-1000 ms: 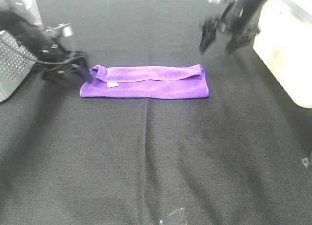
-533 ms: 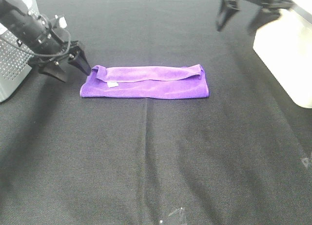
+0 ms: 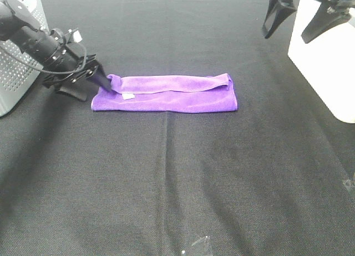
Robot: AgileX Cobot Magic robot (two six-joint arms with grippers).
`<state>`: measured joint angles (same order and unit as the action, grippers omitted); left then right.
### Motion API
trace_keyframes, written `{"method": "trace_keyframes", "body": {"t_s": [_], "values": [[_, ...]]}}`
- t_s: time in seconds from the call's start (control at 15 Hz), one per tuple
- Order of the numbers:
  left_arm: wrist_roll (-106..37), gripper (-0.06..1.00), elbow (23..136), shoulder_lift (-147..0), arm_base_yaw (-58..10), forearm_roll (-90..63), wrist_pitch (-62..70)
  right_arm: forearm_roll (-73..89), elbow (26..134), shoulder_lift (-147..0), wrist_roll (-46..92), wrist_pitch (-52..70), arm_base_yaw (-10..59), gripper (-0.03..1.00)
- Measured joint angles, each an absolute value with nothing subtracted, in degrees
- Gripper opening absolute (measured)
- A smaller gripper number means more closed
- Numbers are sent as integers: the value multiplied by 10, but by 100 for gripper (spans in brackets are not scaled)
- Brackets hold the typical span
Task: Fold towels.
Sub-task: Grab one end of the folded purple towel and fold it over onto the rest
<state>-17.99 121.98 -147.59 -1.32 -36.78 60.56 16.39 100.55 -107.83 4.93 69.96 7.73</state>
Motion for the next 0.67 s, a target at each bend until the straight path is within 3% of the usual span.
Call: {"method": "trace_keyframes", "body": {"t_s": [0.4, 0.67], "values": [[-149, 73, 1346, -1549, -19, -384, 686, 162, 1006, -1078, 53, 700, 77, 78], [-148, 68, 1383, -1575, -70, -405, 686, 162, 1006, -1078, 54, 700, 77, 78]]}}
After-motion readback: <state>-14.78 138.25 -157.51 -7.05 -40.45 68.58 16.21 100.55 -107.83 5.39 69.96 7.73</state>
